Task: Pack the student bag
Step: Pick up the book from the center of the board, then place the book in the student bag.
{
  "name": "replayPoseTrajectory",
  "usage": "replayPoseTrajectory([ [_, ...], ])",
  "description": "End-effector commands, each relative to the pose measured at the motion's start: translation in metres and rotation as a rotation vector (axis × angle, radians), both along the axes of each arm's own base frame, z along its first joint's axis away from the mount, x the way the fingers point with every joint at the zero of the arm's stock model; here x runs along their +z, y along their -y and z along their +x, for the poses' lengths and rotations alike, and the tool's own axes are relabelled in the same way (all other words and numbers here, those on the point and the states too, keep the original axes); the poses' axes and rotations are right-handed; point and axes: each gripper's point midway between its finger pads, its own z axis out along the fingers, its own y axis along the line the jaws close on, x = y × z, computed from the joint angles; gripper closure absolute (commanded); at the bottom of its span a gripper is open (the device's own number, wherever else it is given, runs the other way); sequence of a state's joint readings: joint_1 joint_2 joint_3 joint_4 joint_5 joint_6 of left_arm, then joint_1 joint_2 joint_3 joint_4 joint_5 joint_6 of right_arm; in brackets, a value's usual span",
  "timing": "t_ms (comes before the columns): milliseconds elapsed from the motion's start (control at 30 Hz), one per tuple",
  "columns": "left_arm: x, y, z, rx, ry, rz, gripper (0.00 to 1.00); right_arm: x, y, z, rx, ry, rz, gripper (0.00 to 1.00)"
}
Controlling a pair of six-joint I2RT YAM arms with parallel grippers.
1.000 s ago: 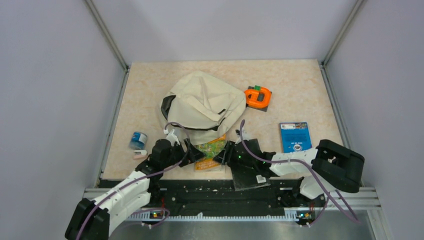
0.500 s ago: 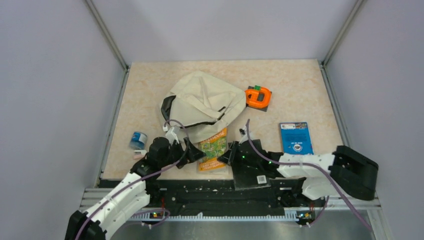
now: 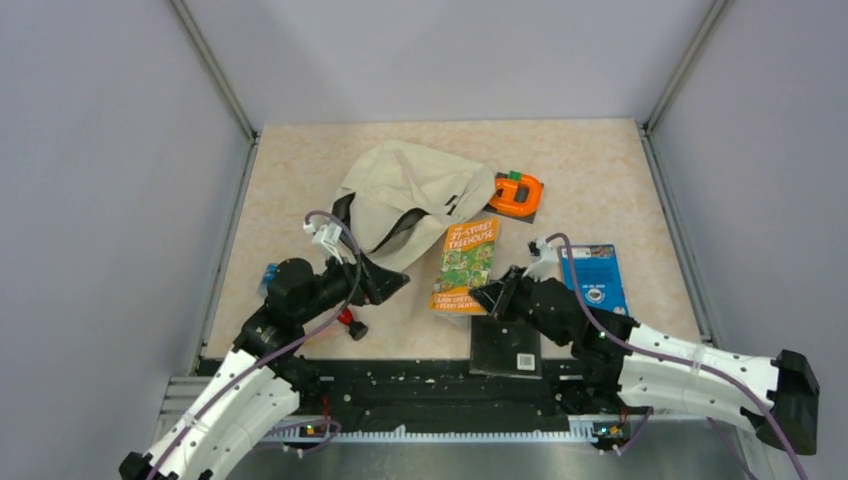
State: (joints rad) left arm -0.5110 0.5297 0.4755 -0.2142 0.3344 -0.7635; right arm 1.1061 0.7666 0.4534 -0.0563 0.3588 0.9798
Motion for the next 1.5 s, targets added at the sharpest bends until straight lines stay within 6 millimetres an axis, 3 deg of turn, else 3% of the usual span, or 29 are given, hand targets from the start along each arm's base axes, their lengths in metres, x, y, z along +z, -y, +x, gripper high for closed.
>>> replayPoseTrajectory([
  [0,0.059,0.010,0.006,-0.038,0.162,-0.085,0.07,0.134,0.007,0.021,-0.078,0.323,0.209,1.00],
  [167,0.093,0.021,0.011,-0.074,0.228,-0.161,0.06,0.183,0.005,0.015,-0.014,0.480,0.235,1.00],
  [300,0.109,0.028,0.016,-0.095,0.254,-0.204,0.06,0.207,0.001,0.007,0.038,0.568,0.274,1.00],
  [433,0.125,0.032,0.018,-0.111,0.305,-0.250,0.05,0.220,-0.012,-0.007,0.144,0.639,0.305,1.00],
  [733,0.145,0.043,0.017,-0.175,0.367,-0.317,0.04,0.224,-0.043,-0.043,0.403,0.721,0.350,1.00],
  [800,0.149,0.044,0.014,-0.196,0.385,-0.332,0.13,0.220,-0.051,-0.048,0.452,0.720,0.340,1.00],
  [967,0.143,0.040,0.014,-0.173,0.411,-0.323,0.60,0.196,-0.057,-0.031,0.406,0.664,0.231,1.00],
  [1067,0.130,0.030,0.023,-0.093,0.391,-0.259,0.78,0.181,-0.044,-0.004,0.267,0.633,0.115,0.77],
  [1133,0.122,0.022,0.028,-0.030,0.367,-0.218,0.89,0.177,-0.031,0.011,0.178,0.623,0.047,0.54],
  [1233,0.114,0.008,0.036,0.056,0.345,-0.148,0.95,0.178,-0.011,0.028,0.070,0.639,-0.054,0.25],
  [1333,0.108,-0.003,0.040,0.113,0.322,-0.092,0.95,0.182,0.006,0.041,0.000,0.670,-0.137,0.11],
  [1467,0.085,-0.030,0.058,0.267,0.240,0.033,0.99,0.181,0.008,0.056,0.022,0.736,-0.197,0.03],
])
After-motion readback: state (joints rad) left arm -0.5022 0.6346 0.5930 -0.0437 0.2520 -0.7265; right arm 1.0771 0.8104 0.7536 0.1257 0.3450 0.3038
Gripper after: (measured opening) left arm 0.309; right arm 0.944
